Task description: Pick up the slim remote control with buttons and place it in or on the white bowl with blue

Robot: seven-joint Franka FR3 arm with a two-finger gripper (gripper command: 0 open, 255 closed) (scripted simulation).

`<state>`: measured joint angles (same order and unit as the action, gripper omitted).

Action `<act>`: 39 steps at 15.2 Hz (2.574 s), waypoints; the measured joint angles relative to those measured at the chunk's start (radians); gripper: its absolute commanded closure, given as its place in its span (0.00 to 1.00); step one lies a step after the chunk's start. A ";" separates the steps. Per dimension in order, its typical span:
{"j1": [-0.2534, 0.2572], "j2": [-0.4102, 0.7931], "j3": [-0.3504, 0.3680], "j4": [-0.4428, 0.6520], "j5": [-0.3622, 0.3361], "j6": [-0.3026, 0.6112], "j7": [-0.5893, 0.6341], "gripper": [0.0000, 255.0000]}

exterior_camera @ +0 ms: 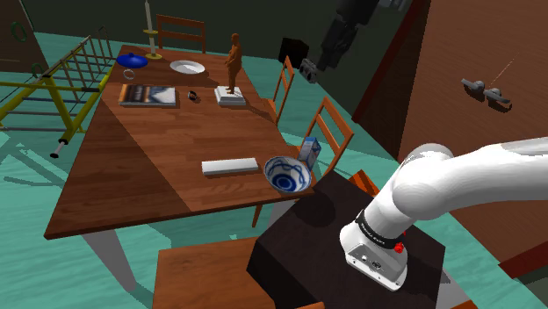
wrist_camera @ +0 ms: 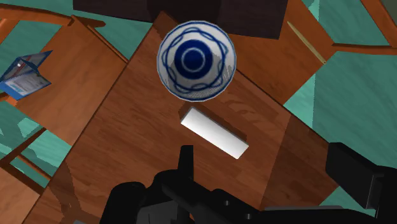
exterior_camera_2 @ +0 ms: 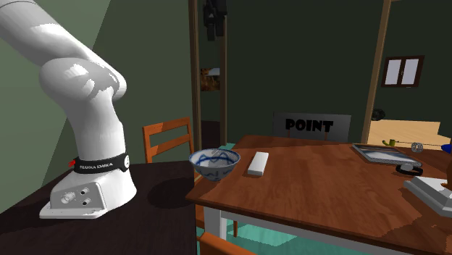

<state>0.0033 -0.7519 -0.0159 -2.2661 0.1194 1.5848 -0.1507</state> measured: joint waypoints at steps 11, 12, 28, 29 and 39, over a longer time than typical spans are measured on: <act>0.054 0.162 0.010 -0.152 -0.023 0.293 -0.157 0.00; 0.059 0.183 0.010 -0.171 -0.026 0.330 -0.175 0.00; 0.135 0.715 0.054 -0.159 -0.083 0.827 -0.388 0.00; 0.138 0.755 0.058 -0.142 -0.091 0.848 -0.396 0.00; 0.170 1.069 0.067 -0.039 -0.182 1.048 -0.443 0.00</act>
<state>0.1737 0.3168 0.0508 -2.3052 -0.0627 2.6331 -0.5939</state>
